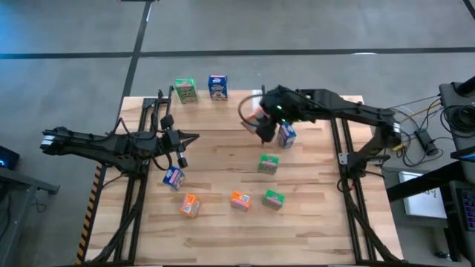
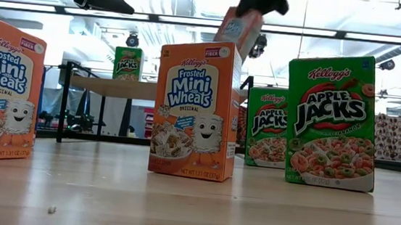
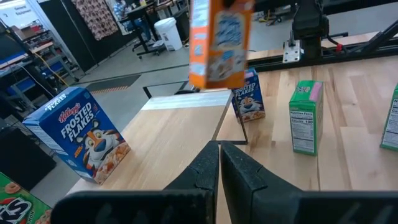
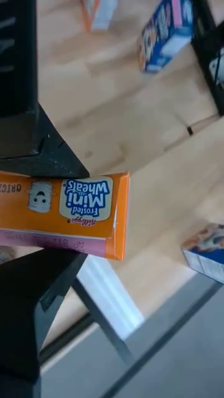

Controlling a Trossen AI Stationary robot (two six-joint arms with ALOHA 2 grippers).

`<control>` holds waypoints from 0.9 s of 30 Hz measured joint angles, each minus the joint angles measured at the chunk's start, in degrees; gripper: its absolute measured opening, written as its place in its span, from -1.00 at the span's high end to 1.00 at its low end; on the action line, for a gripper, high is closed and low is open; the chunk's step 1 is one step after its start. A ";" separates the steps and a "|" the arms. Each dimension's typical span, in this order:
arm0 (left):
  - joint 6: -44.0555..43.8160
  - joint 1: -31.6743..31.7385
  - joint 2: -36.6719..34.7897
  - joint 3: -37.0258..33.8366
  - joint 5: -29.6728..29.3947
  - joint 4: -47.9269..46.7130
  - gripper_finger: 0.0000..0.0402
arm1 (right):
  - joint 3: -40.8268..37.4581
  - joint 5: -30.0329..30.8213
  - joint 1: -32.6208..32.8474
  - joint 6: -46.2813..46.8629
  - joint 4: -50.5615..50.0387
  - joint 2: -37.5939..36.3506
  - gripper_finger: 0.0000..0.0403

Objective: Stack cereal on shelf
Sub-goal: Put the right orange cereal box on the shelf

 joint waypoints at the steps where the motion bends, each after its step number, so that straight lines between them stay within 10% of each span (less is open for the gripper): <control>1: 0.00 -0.01 0.00 0.00 0.00 -0.01 1.00 | 1.21 -0.01 -0.65 -1.44 -0.32 1.28 0.22; 27: 0.02 0.01 0.00 0.00 -0.02 -0.09 1.00 | 21.79 -0.11 -6.92 -21.47 -7.03 20.36 0.17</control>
